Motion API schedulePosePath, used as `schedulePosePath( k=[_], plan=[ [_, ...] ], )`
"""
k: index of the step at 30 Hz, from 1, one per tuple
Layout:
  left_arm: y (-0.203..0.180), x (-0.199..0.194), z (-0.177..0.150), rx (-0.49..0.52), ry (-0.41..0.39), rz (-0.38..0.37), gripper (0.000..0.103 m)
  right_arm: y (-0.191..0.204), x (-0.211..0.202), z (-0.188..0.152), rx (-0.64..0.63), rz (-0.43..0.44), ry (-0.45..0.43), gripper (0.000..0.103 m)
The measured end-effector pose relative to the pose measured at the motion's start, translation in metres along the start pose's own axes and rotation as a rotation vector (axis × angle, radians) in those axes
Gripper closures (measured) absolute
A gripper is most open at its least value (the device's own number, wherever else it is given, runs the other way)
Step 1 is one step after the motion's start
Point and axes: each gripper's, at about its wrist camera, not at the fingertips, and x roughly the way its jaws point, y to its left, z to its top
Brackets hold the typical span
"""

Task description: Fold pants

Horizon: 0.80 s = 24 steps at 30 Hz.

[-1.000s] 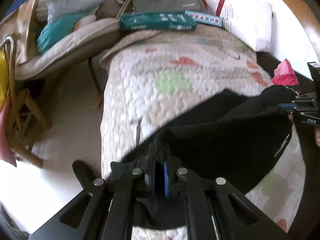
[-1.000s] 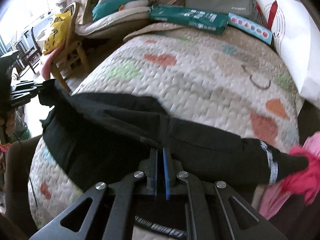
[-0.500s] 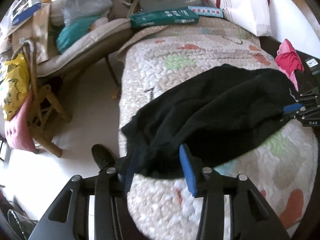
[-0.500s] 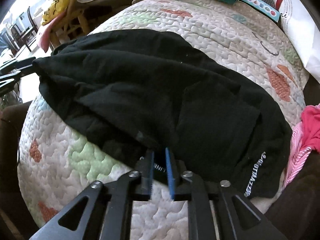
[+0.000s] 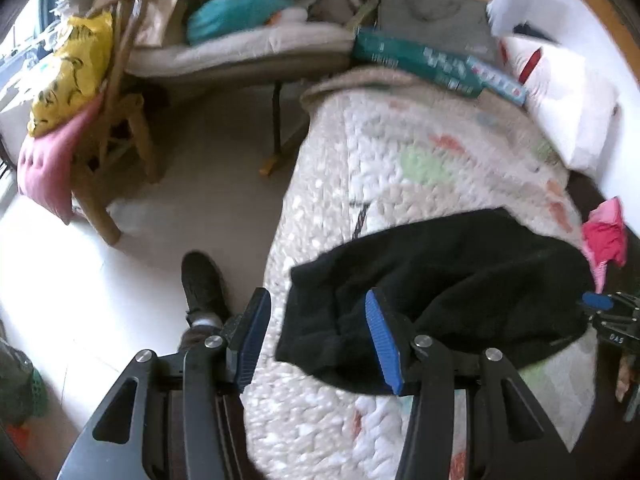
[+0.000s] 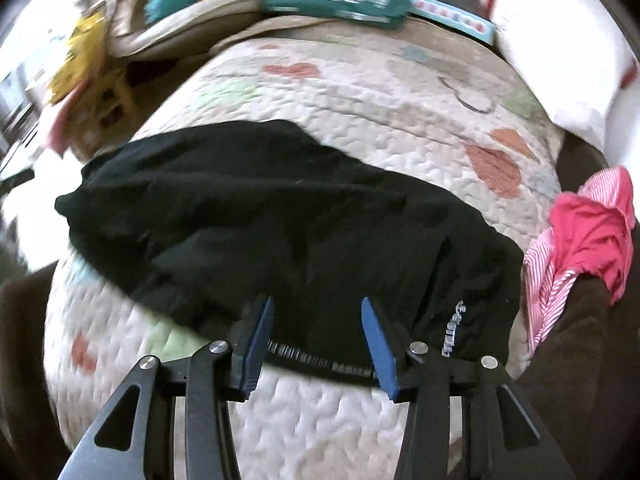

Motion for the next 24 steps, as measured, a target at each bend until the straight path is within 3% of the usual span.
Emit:
schedulePosePath(
  k=[3, 7, 10, 11, 14, 16, 19, 22, 24],
  plan=[
    [-0.011, 0.027, -0.008, 0.050, 0.066, 0.058, 0.054, -0.004, 0.027, 0.008, 0.058, -0.019, 0.038, 0.053],
    [-0.014, 0.052, -0.030, 0.227, 0.112, 0.287, 0.052, -0.013, 0.055, -0.001, 0.033, -0.080, 0.145, 0.053],
    [-0.003, 0.061, -0.035, 0.309, 0.129, 0.459, 0.052, -0.029, 0.053, -0.010, 0.048, -0.103, 0.180, 0.042],
    [0.003, 0.062, -0.034, 0.299, 0.139, 0.474, 0.052, -0.034, 0.052, -0.011, 0.052, -0.117, 0.189, 0.040],
    [0.032, 0.054, -0.022, 0.171, 0.161, 0.451, 0.052, -0.046, 0.051, -0.015, 0.061, -0.136, 0.223, 0.039],
    [0.045, 0.036, -0.013, 0.072, 0.127, 0.412, 0.052, -0.048, 0.047, -0.013, 0.043, -0.180, 0.243, 0.039],
    [0.039, 0.013, -0.005, 0.029, 0.059, 0.280, 0.052, -0.048, 0.030, -0.008, 0.005, -0.248, 0.189, 0.038],
    [0.013, 0.003, -0.002, 0.067, 0.025, 0.182, 0.052, -0.063, 0.007, 0.001, 0.080, -0.174, 0.131, 0.038],
    [-0.008, 0.000, -0.001, 0.093, 0.006, 0.120, 0.052, -0.086, -0.010, 0.005, 0.198, -0.081, 0.073, 0.038]
  ],
)
